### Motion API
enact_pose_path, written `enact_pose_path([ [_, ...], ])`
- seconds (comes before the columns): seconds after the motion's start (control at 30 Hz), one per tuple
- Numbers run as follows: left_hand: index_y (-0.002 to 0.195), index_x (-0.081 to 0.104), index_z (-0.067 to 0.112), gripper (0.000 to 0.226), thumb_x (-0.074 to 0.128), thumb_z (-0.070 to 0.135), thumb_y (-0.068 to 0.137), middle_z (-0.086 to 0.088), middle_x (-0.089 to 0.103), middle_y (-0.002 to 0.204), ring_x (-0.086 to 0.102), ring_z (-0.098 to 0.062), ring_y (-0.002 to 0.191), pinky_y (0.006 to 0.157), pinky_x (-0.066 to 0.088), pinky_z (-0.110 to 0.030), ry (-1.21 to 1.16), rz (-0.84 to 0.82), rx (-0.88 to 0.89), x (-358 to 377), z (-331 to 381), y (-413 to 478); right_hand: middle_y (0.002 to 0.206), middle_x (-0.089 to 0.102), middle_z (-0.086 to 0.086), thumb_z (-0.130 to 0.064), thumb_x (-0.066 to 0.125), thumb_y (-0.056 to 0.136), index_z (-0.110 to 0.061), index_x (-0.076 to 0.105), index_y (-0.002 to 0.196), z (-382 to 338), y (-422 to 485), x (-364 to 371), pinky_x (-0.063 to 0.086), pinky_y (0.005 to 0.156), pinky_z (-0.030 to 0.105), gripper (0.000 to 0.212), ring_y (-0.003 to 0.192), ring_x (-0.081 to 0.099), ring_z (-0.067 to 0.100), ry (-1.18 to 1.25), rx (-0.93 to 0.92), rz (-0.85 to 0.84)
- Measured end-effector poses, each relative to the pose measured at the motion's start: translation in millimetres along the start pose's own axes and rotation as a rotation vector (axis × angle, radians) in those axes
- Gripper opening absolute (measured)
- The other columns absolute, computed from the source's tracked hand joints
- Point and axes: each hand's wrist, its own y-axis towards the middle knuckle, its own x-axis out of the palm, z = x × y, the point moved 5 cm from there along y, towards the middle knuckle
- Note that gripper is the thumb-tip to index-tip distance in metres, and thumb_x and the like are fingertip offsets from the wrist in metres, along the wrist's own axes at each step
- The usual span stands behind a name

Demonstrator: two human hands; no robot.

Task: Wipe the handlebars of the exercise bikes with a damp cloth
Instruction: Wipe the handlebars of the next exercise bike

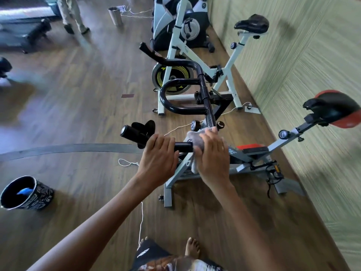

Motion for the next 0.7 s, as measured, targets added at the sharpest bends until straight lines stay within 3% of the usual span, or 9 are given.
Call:
enact_pose_path([
  [0.07, 0.111, 0.060, 0.002, 0.042, 0.031, 0.031, 0.097, -0.012, 0.064, 0.100, 0.057, -0.029, 0.094, 0.102, 0.030, -0.041, 0.004, 0.028, 0.008, 0.7, -0.9, -0.6, 0.146, 0.044, 0.011, -0.035, 0.025, 0.103, -0.011, 0.043, 0.135, 16.7, 22.2, -12.0, 0.037, 0.111, 0.042, 0.044, 0.135, 0.041, 0.021, 0.138, 0.103, 0.014],
  [0.13, 0.110, 0.059, 0.002, 0.042, 0.030, 0.030, 0.098, -0.012, 0.063, 0.099, 0.055, -0.029, 0.093, 0.101, 0.031, -0.041, -0.006, 0.032, -0.006, 0.9, -0.7, 0.3, 0.142, 0.046, 0.007, -0.029, 0.027, 0.104, -0.015, 0.039, 0.140, 23.1, 47.0, -22.6, 0.042, 0.098, 0.015, 0.040, 0.117, 0.047, 0.003, 0.357, 0.180, -0.031],
  [0.2, 0.110, 0.059, 0.002, 0.043, 0.028, 0.030, 0.099, -0.012, 0.062, 0.098, 0.055, -0.029, 0.093, 0.101, 0.032, -0.041, -0.011, 0.032, -0.012, 1.1, 0.5, -0.2, 0.151, 0.036, 0.007, -0.021, 0.028, 0.106, -0.015, 0.034, 0.146, 20.2, 50.1, -22.5, 0.021, 0.095, -0.007, 0.041, 0.122, 0.034, -0.008, 0.429, 0.200, -0.088],
  [0.23, 0.110, 0.059, 0.003, 0.042, 0.028, 0.030, 0.099, -0.011, 0.062, 0.098, 0.054, -0.029, 0.092, 0.100, 0.032, -0.041, -0.009, 0.039, -0.008, 1.6, 0.6, -0.3, 0.158, 0.025, 0.007, -0.021, 0.027, 0.106, -0.015, 0.031, 0.148, 17.2, 42.2, -19.3, 0.011, 0.103, -0.004, 0.043, 0.136, 0.023, -0.003, 0.405, 0.197, -0.098],
  [0.3, 0.107, 0.058, 0.004, 0.040, 0.029, 0.029, 0.099, -0.011, 0.061, 0.096, 0.054, -0.028, 0.090, 0.098, 0.032, -0.041, -0.007, 0.069, -0.002, 1.9, 0.2, -1.3, 0.163, 0.009, 0.004, -0.027, 0.023, 0.105, -0.017, 0.027, 0.151, 6.5, 17.6, -10.8, 0.004, 0.116, 0.017, 0.047, 0.149, 0.003, 0.010, 0.316, 0.160, -0.096],
  [0.4, 0.103, 0.058, 0.005, 0.035, 0.033, 0.028, 0.098, -0.011, 0.061, 0.095, 0.054, -0.028, 0.087, 0.095, 0.033, -0.040, 0.002, 0.143, -0.001, 1.4, -0.5, -0.4, 0.163, 0.008, 0.005, -0.027, 0.023, 0.104, -0.013, 0.029, 0.150, 8.8, 26.6, -3.2, 0.008, 0.121, 0.032, 0.048, 0.150, 0.000, 0.017, 0.263, 0.163, -0.140],
  [0.53, 0.099, 0.060, 0.006, 0.031, 0.036, 0.026, 0.097, -0.010, 0.062, 0.090, 0.055, -0.027, 0.083, 0.094, 0.034, -0.040, -0.003, 0.206, 0.041, -2.3, -3.6, -1.3, 0.162, 0.011, 0.006, -0.022, 0.030, 0.104, -0.011, 0.031, 0.149, 18.0, 76.5, -5.4, 0.017, 0.118, 0.034, 0.047, 0.149, 0.010, 0.018, 0.153, 0.211, -0.266],
  [0.63, 0.091, 0.062, 0.009, 0.027, 0.039, 0.023, 0.096, -0.007, 0.060, 0.083, 0.053, -0.025, 0.076, 0.088, 0.035, -0.038, 0.004, 0.280, 0.088, 0.0, -2.9, -5.5, 0.162, 0.014, 0.000, -0.024, 0.030, 0.103, -0.012, 0.039, 0.146, 11.8, 65.4, -4.5, 0.018, 0.121, 0.035, 0.045, 0.149, 0.008, 0.014, 0.073, 0.178, -0.252],
  [0.7, 0.089, 0.063, 0.010, 0.031, 0.037, 0.024, 0.097, -0.006, 0.060, 0.080, 0.053, -0.024, 0.074, 0.086, 0.035, -0.039, 0.024, 0.320, 0.075, 3.0, -4.5, -2.7, 0.159, 0.024, -0.002, -0.022, 0.032, 0.102, -0.010, 0.050, 0.137, 6.0, 48.4, -6.1, 0.009, 0.117, 0.021, 0.042, 0.148, 0.009, 0.012, 0.074, 0.100, -0.156],
])
